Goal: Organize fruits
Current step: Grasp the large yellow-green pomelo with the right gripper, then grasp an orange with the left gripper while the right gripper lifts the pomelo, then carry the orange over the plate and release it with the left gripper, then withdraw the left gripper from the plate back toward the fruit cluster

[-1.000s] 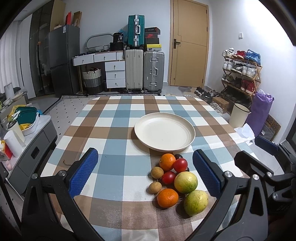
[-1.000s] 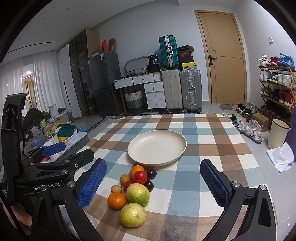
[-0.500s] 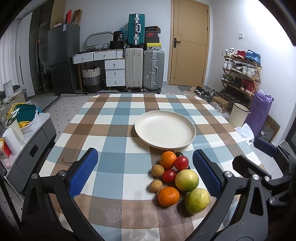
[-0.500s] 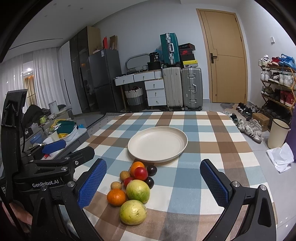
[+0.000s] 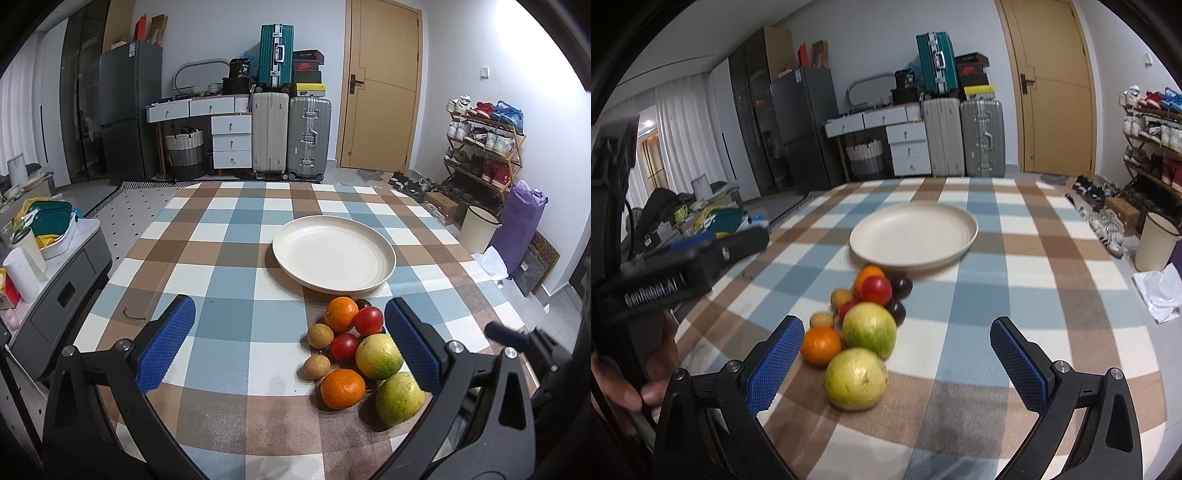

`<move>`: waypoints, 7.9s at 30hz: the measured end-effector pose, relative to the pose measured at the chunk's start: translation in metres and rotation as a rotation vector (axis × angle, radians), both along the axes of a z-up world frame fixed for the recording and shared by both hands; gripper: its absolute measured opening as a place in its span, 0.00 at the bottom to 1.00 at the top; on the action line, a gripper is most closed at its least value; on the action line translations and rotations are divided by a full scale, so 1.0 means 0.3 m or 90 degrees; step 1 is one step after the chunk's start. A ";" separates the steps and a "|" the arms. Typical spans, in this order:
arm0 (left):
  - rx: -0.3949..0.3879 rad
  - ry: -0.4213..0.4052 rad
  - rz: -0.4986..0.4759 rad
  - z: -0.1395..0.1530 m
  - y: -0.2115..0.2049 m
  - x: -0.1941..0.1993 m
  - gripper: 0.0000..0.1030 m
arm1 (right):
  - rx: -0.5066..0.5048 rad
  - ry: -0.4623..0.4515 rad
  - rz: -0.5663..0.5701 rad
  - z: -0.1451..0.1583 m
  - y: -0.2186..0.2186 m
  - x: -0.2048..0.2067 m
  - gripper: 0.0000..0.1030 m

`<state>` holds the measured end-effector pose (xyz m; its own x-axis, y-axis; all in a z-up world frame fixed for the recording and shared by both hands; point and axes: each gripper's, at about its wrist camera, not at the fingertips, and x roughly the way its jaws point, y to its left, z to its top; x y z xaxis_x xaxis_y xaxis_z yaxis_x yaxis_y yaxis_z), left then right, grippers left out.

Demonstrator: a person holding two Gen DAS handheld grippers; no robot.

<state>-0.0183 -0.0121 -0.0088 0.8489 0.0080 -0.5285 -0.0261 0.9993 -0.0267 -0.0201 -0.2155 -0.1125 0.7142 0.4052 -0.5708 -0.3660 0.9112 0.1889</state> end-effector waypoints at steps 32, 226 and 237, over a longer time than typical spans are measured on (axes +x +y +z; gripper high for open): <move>-0.021 0.018 0.009 -0.043 -0.049 -0.057 0.99 | 0.008 0.134 0.089 -0.198 0.103 0.037 0.64; -0.047 0.082 -0.097 0.032 0.147 0.608 0.84 | 0.104 -0.049 0.064 0.181 0.001 0.494 0.91; -0.057 0.029 -0.069 0.084 0.168 0.370 0.99 | 0.111 -0.095 0.033 0.215 -0.016 0.307 0.99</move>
<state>0.0929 0.0382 0.0165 0.8174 -0.1310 -0.5609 0.0779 0.9900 -0.1178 0.0719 -0.2203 -0.0480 0.7611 0.5267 -0.3787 -0.4473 0.8489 0.2816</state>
